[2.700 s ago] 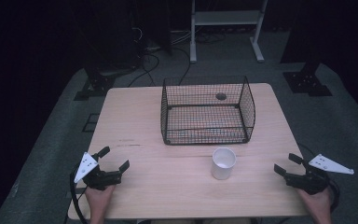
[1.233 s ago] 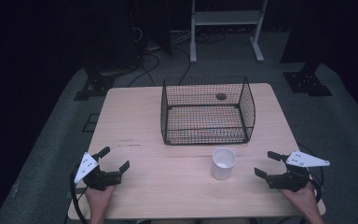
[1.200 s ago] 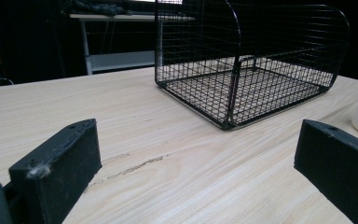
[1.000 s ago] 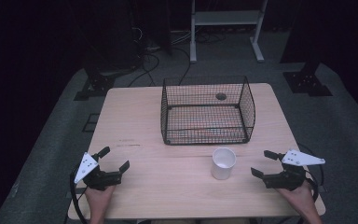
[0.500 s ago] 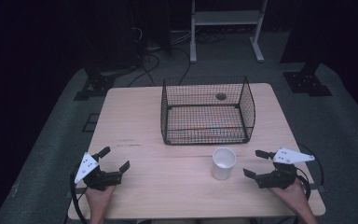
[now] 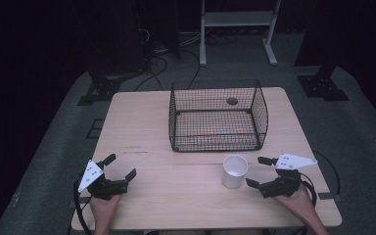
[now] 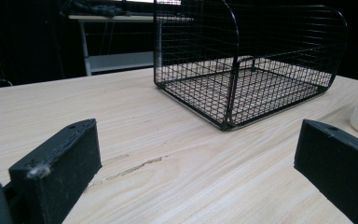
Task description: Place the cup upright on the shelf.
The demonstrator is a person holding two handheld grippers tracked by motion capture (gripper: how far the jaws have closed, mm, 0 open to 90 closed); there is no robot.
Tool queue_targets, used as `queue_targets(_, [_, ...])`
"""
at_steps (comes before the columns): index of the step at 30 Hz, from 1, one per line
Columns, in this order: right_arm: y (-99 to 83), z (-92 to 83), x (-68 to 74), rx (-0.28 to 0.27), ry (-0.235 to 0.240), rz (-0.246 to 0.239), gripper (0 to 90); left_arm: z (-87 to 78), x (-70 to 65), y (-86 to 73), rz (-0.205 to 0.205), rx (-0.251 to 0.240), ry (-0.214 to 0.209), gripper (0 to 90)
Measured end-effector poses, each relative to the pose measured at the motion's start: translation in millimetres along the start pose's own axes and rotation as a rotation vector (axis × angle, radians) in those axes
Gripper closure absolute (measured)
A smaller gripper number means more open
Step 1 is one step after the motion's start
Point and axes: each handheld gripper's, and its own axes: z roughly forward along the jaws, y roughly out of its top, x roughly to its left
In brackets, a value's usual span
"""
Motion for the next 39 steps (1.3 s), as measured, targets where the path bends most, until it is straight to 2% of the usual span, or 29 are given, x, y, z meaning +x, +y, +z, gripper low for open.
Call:
queue_targets(8, [4.9, 11.4, 3.8, 0.014, 0.01, -0.007, 6.9, 0.0, -0.2, 0.0, 0.0, -0.001, -0.001, 0.0])
queue_targets(10, [5.1, 14.5, 4.8, 0.022, 0.017, -0.009, 2.9, 0.0, -0.1, 0.0, 0.0, 0.0, -0.001, 0.0])
queue_targets(21, [10.0, 30.5, 11.8, 0.043, 0.04, -0.023, 2.6, 0.0, -0.2, 0.0, 0.001, -0.002, -0.001, 0.0])
queue_targets(29, [21.0, 47.5, 13.1, 0.07, 0.046, -0.039, 2.6, -0.2, 0.0, 0.1, 0.002, -0.002, -0.001, 0.0])
queue_targets(39, [21.9, 52.2, 11.2, 0.084, 0.046, -0.038, 4.5, -0.1, -0.2, 0.1, 0.004, -0.004, -0.001, 0.0])
